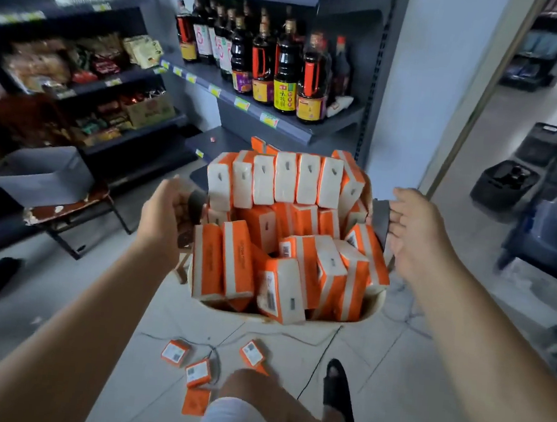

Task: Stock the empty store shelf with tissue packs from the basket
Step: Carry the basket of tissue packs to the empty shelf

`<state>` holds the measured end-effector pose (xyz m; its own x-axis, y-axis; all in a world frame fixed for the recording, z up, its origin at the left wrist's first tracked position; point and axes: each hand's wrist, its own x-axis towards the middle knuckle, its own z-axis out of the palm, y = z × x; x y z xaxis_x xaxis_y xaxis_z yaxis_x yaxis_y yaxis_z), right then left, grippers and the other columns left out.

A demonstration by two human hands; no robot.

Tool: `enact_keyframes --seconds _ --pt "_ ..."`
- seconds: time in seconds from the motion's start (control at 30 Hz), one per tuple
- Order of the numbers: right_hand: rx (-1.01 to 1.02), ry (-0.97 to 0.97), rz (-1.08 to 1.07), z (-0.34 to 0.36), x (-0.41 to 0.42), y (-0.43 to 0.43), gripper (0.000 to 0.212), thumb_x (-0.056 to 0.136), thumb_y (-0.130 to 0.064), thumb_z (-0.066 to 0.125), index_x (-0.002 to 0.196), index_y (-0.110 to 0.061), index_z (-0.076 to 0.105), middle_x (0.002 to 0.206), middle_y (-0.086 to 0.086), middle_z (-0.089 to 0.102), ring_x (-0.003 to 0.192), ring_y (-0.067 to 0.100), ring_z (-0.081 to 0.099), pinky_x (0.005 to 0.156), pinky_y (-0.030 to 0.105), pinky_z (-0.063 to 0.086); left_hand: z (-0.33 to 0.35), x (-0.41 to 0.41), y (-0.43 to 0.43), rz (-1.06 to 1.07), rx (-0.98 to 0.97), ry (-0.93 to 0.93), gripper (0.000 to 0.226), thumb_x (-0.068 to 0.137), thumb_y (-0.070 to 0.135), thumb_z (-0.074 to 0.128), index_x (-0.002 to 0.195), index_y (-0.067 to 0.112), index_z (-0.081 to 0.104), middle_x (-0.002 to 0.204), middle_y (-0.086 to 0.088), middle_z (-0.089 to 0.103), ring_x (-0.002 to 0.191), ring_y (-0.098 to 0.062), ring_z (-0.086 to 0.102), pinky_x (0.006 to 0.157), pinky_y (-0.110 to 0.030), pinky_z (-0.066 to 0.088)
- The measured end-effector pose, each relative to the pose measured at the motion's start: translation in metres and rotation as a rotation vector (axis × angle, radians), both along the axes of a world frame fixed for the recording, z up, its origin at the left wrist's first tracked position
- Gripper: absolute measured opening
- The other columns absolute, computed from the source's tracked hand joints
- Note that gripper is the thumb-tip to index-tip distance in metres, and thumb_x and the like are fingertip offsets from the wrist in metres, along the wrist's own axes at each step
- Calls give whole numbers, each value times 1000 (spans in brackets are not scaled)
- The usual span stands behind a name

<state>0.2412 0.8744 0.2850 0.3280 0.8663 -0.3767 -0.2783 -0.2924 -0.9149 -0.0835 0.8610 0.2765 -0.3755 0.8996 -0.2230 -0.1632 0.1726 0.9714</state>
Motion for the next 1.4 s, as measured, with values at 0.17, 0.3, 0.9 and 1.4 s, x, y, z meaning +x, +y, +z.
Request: enact_keyframes --seconds 0.17,0.3,0.9,1.4 --pt "28 -21 116 4 -15 33 57 89 -42 65 126 1 64 109 25 71 86 18 59 92 41 55 3 -15 11 69 -9 32 46 102 46 46 87 10 71 75 -7 71 56 -15 65 60 -27 49" --pt "-23 -26 222 3 -40 51 29 94 -44 63 98 -15 66 94 4 67 83 16 63 74 30 50 -6 -43 10 138 -16 84 53 101 47 45 99 4 75 86 -14 74 69 -20 67 76 -38 49" --pt "-265 -109 526 -62 -327 166 103 56 -74 72 133 -6 63 126 16 68 114 30 67 103 42 52 -68 -326 42 282 -131 -36 53 101 46 41 92 3 70 77 -12 71 77 -26 63 84 -43 45" --pt "-149 14 521 -50 -520 315 59 100 -51 54 135 -4 59 130 16 65 109 24 66 93 37 51 -54 -523 171 326 -86 -20 65 88 48 57 124 -4 69 105 -21 69 87 -27 66 82 -36 51"
